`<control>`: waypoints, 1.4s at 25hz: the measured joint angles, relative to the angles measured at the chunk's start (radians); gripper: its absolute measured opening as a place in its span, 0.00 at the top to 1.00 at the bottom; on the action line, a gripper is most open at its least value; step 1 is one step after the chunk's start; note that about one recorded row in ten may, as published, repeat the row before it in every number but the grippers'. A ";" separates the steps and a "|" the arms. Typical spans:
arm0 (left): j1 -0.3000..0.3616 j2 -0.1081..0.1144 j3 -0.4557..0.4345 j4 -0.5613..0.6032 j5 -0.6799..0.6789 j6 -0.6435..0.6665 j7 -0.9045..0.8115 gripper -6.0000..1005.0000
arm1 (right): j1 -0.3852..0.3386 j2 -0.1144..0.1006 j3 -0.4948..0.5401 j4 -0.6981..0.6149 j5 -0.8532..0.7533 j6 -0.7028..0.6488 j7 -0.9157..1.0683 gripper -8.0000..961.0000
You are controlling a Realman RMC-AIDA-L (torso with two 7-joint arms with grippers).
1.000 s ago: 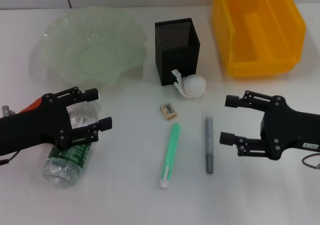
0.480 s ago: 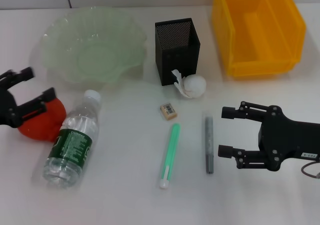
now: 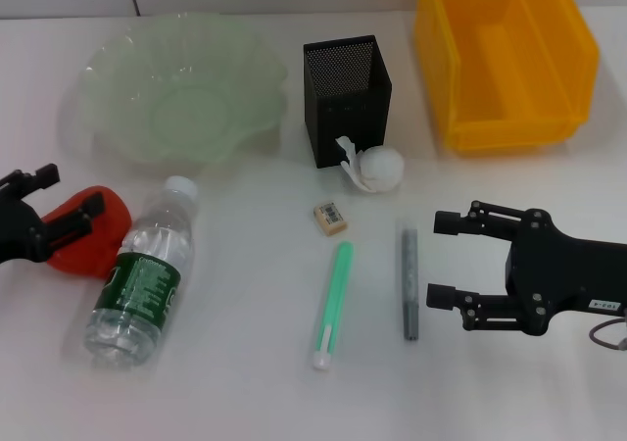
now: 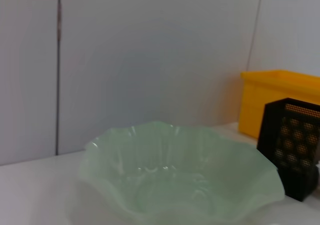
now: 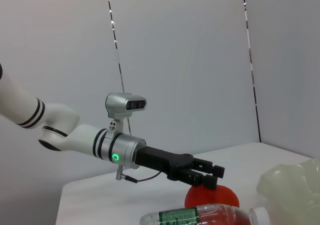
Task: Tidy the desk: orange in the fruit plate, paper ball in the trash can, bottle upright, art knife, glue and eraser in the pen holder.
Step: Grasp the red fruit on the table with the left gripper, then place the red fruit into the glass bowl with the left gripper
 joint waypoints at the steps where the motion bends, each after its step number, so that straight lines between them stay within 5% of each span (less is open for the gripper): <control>1: 0.000 0.000 0.000 0.000 0.000 0.000 0.000 0.28 | -0.001 0.000 0.000 0.000 0.000 0.001 0.001 0.17; 12: -0.007 0.000 0.102 -0.014 0.024 -0.062 -0.014 0.29 | -0.008 -0.001 0.002 0.000 0.000 0.002 0.002 0.17; 24: -0.021 -0.005 0.095 -0.004 0.006 -0.091 -0.018 0.64 | -0.007 -0.001 0.007 0.000 0.002 0.001 0.002 0.17; 33: -0.035 -0.007 0.100 0.094 -0.219 0.104 -0.067 0.77 | -0.010 0.000 0.009 -0.004 0.002 -0.006 0.028 0.17; 35: -0.103 -0.006 0.106 0.098 -0.319 0.114 -0.068 0.81 | -0.011 0.000 0.009 -0.007 0.002 -0.007 0.044 0.17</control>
